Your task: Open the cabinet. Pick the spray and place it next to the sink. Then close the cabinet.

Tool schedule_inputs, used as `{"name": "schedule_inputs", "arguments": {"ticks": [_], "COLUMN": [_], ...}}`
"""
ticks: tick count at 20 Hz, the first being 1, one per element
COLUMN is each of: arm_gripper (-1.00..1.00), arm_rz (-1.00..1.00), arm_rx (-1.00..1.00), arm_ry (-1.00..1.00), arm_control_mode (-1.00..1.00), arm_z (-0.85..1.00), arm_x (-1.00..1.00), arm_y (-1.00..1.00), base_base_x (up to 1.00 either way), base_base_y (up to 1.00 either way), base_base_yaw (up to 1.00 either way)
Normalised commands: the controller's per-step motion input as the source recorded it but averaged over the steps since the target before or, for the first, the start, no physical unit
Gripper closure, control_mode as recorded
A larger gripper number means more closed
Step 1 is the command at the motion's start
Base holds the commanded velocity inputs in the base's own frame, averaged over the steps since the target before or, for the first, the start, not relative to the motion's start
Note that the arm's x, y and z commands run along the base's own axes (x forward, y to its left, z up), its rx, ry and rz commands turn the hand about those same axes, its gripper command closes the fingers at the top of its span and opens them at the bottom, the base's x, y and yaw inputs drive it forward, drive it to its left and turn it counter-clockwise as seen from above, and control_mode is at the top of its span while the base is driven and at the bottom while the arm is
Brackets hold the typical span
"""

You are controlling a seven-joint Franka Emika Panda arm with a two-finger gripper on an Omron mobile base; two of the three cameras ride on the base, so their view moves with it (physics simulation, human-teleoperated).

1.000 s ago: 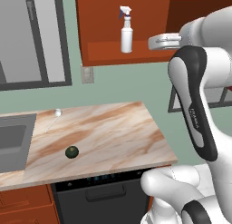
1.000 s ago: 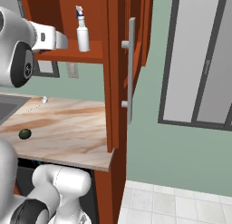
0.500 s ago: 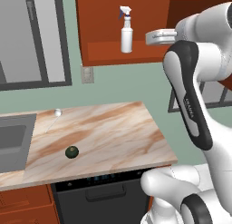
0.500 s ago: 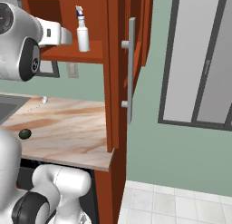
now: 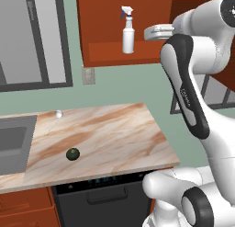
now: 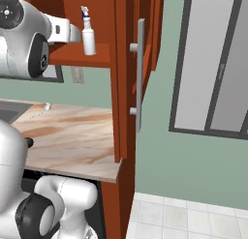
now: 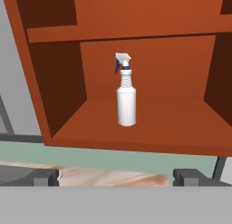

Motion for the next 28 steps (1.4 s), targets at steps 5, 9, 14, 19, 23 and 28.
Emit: {"name": "schedule_inputs", "arguments": {"ticks": [5, 9, 14, 19, 23, 28], "arm_gripper": [-1.00, -1.00, -1.00, -1.00, -1.00, -1.00], "arm_rz": [0.00, 0.00, 0.00, 0.00, 0.00, 0.00], "arm_rx": [0.00, 0.00, 0.00, 0.00, -0.01, -0.01], "arm_ry": [-0.03, -0.06, -0.02, 0.00, 0.00, 0.00], "arm_control_mode": [-1.00, -1.00, -1.00, -1.00, -1.00, -1.00], "arm_z": [0.00, 0.00, 0.00, 0.00, 0.02, 0.01], "arm_x": [0.30, 0.30, 0.32, 0.31, 0.35, 0.25], "arm_y": [0.00, 0.00, 0.00, 0.04, 0.06, 0.13], "base_base_x": [0.00, 0.00, 0.00, 0.00, 0.00, 0.00], "base_base_y": [0.00, 0.00, 0.00, 0.00, 0.00, 0.00], "base_base_yaw": [0.00, 0.00, 0.00, 0.00, 0.00, 0.00]}}
